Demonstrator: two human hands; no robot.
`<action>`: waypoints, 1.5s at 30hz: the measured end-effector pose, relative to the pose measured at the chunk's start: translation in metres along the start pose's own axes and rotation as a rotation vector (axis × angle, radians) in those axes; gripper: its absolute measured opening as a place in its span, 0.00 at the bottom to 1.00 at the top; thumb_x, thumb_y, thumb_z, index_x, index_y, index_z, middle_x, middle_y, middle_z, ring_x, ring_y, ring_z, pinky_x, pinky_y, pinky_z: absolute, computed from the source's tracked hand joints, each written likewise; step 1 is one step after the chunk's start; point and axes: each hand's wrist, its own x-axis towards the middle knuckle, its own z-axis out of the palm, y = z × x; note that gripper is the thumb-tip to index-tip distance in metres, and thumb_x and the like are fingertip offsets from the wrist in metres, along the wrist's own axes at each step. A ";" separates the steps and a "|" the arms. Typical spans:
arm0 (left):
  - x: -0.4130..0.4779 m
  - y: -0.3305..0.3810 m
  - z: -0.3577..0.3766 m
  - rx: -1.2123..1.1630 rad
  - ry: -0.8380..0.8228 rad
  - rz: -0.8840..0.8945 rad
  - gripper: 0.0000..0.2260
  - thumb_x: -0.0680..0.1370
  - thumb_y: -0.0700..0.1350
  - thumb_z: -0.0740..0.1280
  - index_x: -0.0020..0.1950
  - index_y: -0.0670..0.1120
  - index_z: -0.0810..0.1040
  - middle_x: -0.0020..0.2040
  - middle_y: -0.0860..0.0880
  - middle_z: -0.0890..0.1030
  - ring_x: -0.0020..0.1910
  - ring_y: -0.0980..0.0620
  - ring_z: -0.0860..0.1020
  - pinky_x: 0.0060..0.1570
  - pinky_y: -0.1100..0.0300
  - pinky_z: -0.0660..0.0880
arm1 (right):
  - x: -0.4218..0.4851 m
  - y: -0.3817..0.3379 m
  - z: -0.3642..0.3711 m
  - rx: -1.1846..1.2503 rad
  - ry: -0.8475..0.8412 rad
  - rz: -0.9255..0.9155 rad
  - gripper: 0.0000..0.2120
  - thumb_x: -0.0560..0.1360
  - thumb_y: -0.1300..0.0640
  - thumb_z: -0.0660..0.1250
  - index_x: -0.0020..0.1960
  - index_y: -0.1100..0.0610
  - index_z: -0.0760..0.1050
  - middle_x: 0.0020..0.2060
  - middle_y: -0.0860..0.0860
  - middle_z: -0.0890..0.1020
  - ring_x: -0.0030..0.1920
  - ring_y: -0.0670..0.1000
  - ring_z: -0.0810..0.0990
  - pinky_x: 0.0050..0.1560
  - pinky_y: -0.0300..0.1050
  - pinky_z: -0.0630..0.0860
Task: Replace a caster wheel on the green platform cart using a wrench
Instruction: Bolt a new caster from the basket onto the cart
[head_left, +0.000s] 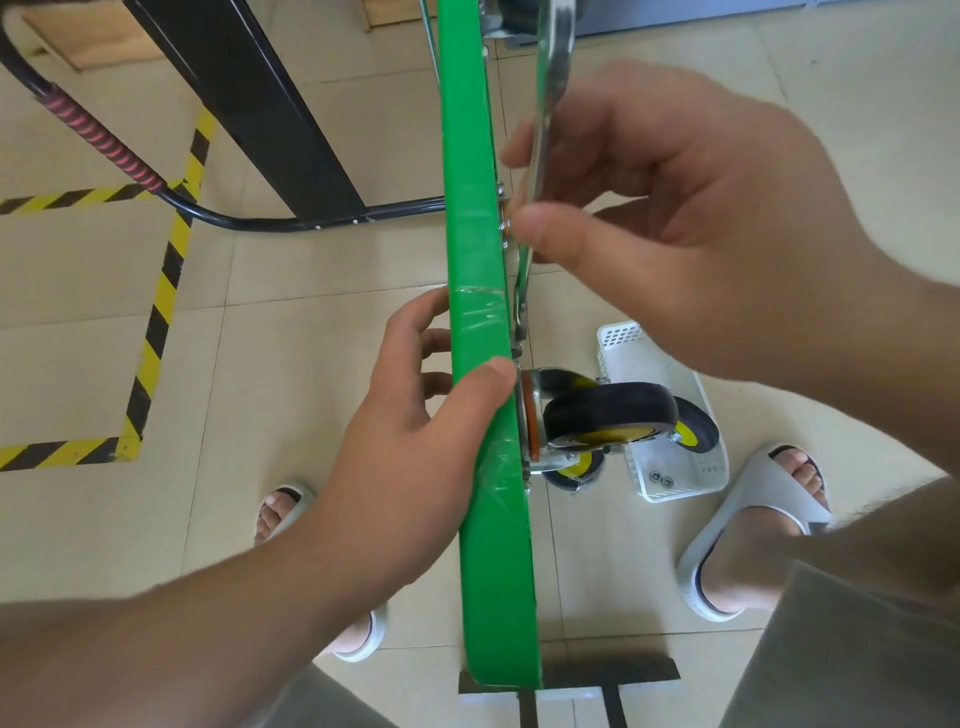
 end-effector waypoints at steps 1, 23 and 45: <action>0.000 0.000 0.000 0.000 0.001 0.001 0.22 0.76 0.60 0.64 0.69 0.72 0.66 0.62 0.66 0.77 0.59 0.48 0.82 0.50 0.46 0.84 | -0.002 0.000 0.002 -0.008 -0.004 -0.004 0.13 0.79 0.56 0.70 0.61 0.60 0.77 0.48 0.52 0.83 0.51 0.51 0.84 0.49 0.48 0.84; 0.000 0.000 0.000 0.018 -0.011 0.002 0.23 0.75 0.61 0.63 0.69 0.73 0.65 0.59 0.69 0.76 0.56 0.50 0.83 0.47 0.49 0.85 | 0.024 0.031 0.018 0.328 -0.034 0.446 0.08 0.82 0.61 0.67 0.60 0.61 0.79 0.48 0.58 0.87 0.46 0.53 0.88 0.47 0.46 0.85; 0.000 -0.001 -0.002 0.004 -0.005 0.005 0.22 0.75 0.59 0.64 0.68 0.73 0.67 0.56 0.69 0.77 0.56 0.54 0.82 0.47 0.52 0.85 | 0.038 0.077 0.028 0.531 0.012 1.077 0.10 0.81 0.63 0.67 0.58 0.68 0.76 0.52 0.65 0.85 0.44 0.58 0.89 0.44 0.46 0.85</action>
